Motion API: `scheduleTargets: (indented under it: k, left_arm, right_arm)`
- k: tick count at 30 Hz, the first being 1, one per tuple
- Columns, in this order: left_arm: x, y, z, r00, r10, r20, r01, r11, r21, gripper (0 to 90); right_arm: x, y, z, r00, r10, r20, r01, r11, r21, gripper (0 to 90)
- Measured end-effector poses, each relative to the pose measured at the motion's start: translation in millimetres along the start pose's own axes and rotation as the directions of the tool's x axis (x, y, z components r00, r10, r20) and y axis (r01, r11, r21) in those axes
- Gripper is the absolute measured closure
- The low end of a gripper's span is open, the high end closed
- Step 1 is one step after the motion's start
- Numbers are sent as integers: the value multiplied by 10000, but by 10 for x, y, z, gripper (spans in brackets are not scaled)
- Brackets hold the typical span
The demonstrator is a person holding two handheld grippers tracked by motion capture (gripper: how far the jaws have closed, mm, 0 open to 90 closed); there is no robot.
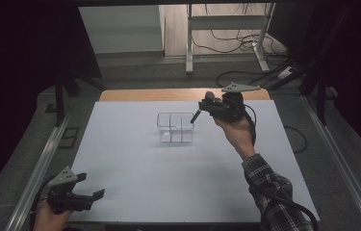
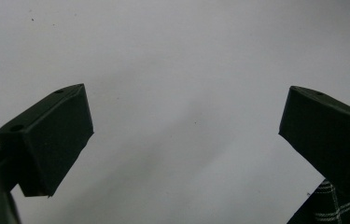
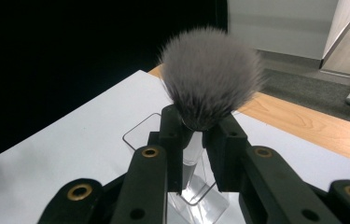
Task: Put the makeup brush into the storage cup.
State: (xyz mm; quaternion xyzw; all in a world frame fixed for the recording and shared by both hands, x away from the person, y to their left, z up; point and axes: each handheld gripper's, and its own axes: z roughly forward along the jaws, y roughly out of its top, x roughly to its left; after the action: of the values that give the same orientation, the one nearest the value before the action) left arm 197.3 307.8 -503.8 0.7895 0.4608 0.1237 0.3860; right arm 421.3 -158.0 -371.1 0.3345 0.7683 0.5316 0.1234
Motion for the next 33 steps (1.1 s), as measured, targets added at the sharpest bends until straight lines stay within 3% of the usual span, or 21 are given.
scheduleTargets:
  k: [19, 33]
  left_arm:
    - [-3, -1, 11, 9999, 72, -77, -71, 9999, 83, 29]
    - [-11, 0, 17, 9999, 90, -86, -89, 9999, 123, 30]
  right_arm:
    - [-54, 32, 226, 9998, -159, 129, 159, 9999, 66, 768]
    - [-73, -87, 402, 9994, -237, 270, 228, 9993, 308, 768]
